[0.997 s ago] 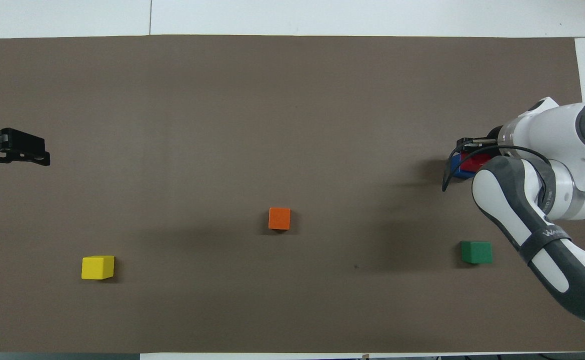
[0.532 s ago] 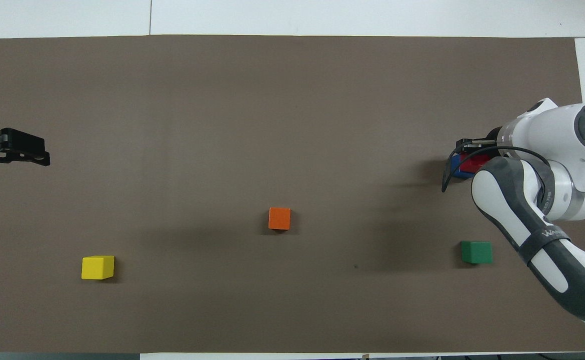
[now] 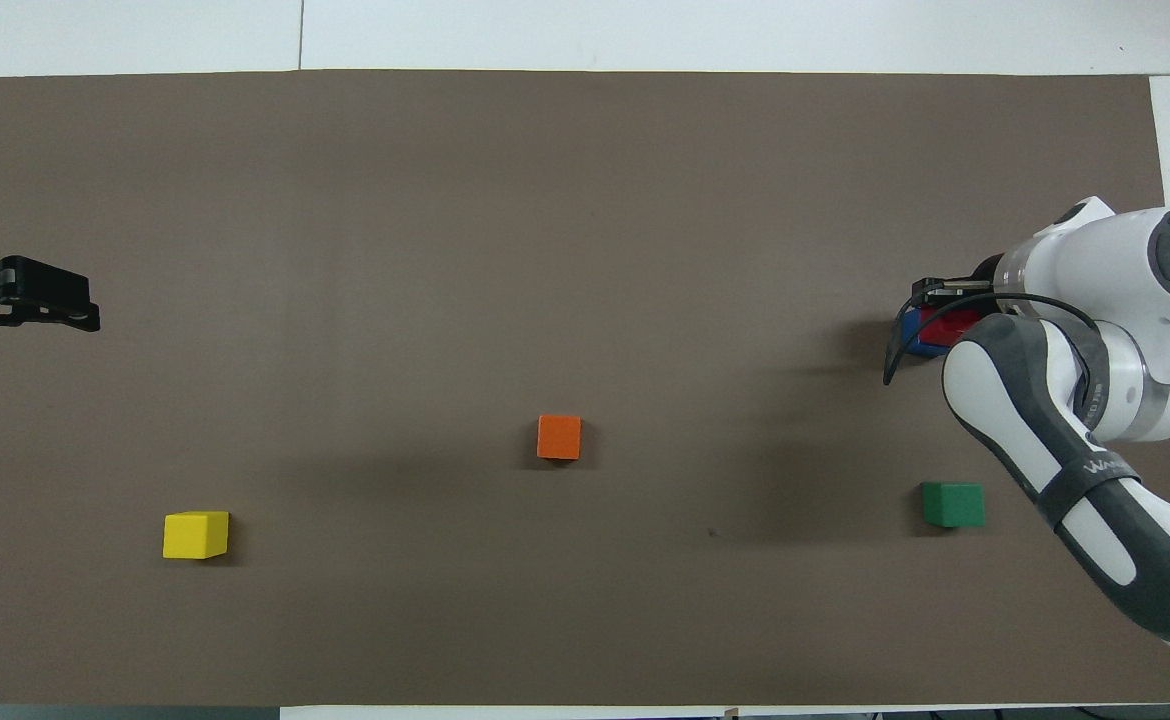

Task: Transfer red block to right arm and stack on blue block
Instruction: 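Lower the red cube onto the blue cube and open the right gripper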

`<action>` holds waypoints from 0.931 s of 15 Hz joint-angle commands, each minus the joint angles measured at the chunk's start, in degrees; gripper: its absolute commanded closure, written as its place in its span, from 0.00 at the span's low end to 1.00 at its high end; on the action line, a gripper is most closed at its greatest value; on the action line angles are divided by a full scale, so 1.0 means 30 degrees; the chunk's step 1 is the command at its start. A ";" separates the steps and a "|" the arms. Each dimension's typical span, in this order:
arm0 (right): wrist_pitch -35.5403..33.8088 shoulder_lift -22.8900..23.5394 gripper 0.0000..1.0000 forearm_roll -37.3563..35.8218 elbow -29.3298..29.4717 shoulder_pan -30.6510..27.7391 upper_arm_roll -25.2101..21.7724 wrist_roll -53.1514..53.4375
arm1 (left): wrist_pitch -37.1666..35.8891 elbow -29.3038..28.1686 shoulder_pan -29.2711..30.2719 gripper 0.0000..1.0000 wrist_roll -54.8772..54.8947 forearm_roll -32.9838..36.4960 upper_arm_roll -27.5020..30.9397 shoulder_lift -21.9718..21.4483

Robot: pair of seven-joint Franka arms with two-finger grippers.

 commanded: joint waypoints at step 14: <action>-0.2485 -0.0342 0.00 0.0047 0.1497 -0.0044 0.0230 0.0020 | 0.0009 -0.0326 -0.0268 0.00 0.0284 0.0242 0.0123 -0.0376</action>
